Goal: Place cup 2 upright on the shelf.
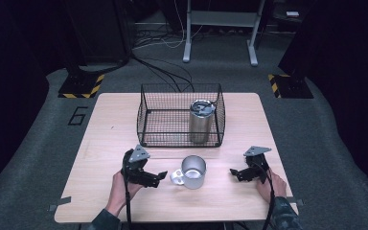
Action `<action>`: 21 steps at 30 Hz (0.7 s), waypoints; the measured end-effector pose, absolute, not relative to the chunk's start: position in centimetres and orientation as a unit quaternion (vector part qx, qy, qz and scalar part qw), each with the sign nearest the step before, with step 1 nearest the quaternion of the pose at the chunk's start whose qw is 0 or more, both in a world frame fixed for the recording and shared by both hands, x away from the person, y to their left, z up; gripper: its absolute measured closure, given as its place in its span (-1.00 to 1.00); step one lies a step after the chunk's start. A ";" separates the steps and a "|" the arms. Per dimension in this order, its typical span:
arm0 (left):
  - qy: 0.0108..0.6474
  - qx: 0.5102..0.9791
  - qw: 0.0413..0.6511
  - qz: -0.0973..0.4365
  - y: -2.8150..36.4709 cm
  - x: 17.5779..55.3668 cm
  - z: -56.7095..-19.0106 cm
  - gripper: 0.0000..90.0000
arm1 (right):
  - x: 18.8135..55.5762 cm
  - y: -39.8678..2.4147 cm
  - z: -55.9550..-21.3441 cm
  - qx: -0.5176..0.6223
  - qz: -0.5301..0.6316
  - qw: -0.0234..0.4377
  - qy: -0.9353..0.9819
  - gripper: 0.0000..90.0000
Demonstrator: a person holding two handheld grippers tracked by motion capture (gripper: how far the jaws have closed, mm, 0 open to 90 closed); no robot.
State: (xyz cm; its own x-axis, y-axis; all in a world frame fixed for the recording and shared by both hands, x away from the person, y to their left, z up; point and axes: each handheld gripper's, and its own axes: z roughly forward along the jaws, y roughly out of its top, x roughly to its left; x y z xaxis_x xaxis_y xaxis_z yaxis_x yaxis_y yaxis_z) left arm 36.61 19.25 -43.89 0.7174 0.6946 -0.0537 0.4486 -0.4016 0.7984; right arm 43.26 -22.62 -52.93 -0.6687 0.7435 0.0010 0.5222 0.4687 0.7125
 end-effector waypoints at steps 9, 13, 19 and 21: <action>0.301 0.843 0.426 0.129 15.2 36.8 -43.3 -1.00 | 43.3 -22.7 -52.9 0.373 0.352 0.159 0.844 -1.00; 0.295 0.845 0.431 0.119 13.9 37.0 -43.4 -1.00 | 43.3 -22.7 -52.9 0.374 0.352 0.159 0.843 -1.00; 0.281 0.849 0.433 0.114 12.3 37.0 -43.4 -1.00 | 43.3 -22.7 -52.9 0.374 0.352 0.159 0.843 -1.00; 0.276 0.849 0.435 0.115 11.7 37.2 -43.5 -1.00 | 43.3 -22.7 -52.9 0.374 0.352 0.159 0.843 -1.00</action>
